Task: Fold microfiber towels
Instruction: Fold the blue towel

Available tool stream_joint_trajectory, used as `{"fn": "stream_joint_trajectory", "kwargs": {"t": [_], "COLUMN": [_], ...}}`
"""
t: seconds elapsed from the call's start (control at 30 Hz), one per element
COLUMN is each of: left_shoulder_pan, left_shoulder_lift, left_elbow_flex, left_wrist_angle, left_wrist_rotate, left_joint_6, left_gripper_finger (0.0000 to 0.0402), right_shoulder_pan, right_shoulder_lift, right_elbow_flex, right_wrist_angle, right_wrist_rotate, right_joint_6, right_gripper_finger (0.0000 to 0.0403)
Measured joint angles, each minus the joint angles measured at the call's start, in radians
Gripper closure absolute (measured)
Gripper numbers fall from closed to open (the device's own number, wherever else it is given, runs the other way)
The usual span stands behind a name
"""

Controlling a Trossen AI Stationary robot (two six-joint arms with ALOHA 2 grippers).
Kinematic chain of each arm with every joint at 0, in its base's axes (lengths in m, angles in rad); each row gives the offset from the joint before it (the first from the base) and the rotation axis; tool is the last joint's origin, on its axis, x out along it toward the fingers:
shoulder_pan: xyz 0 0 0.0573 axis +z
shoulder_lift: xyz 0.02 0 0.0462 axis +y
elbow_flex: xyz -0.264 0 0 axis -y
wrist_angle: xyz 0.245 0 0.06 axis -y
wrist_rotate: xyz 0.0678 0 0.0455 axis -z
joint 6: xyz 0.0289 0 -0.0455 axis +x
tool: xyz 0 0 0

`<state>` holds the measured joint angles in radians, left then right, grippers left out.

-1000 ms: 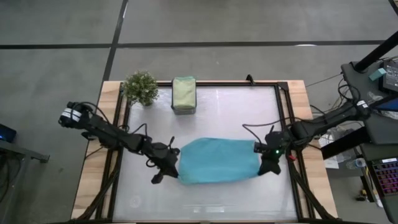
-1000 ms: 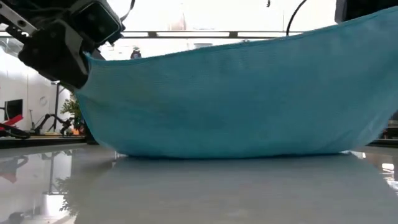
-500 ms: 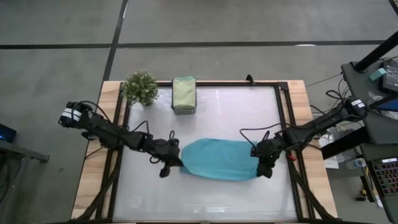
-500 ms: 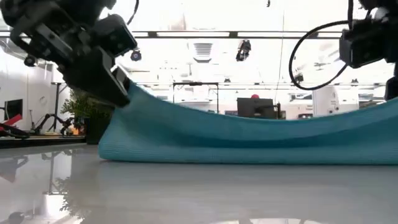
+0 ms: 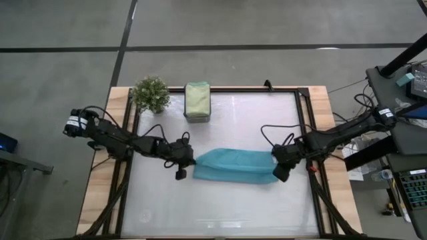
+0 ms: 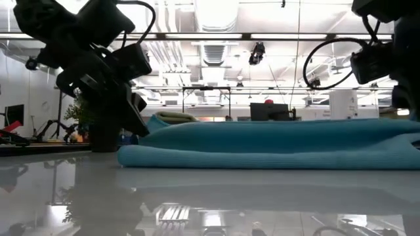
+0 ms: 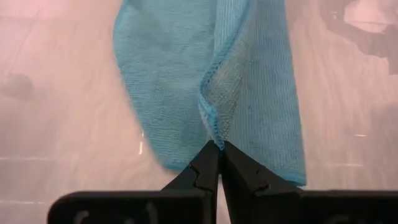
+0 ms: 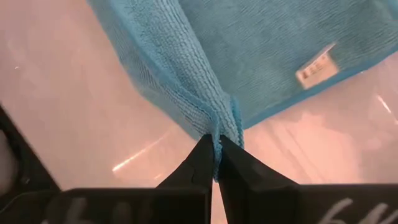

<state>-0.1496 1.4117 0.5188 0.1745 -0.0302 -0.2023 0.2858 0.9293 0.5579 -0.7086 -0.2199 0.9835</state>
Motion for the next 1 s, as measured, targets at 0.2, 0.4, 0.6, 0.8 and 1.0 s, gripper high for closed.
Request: {"fn": "stream_joint_trajectory", "kwargs": {"t": [0.2,0.4,0.6,0.8,1.0], "left_shoulder_pan": [0.007,0.008,0.018,0.035,0.061], "left_shoulder_lift": [0.002,0.003,0.0,-0.005,-0.005], "left_elbow_flex": [-0.002,-0.002,-0.002,-0.002,-0.002], "left_wrist_angle": [0.0,-0.003,-0.033,-0.064,-0.09], "left_wrist_rotate": [-0.002,0.002,0.001,0.001,-0.003], "left_joint_6": [0.001,0.001,0.049,0.161,0.193], "left_gripper_finger": [0.0401,0.0361,0.0291,0.027,0.0269], "right_shoulder_pan": [-0.032,-0.073,-0.126,-0.177,-0.229], "right_shoulder_lift": [0.031,0.04,0.028,0.028,0.029], "right_elbow_flex": [0.0,0.0,0.033,0.082,0.135], "right_wrist_angle": [0.0,-0.001,-0.063,-0.071,-0.058], "right_wrist_rotate": [0.012,0.012,0.013,0.019,0.109], "right_joint_6": [-0.027,-0.026,-0.059,-0.139,-0.259], "right_gripper_finger": [0.0394,0.0386,0.0346,0.0301,0.0271]}}
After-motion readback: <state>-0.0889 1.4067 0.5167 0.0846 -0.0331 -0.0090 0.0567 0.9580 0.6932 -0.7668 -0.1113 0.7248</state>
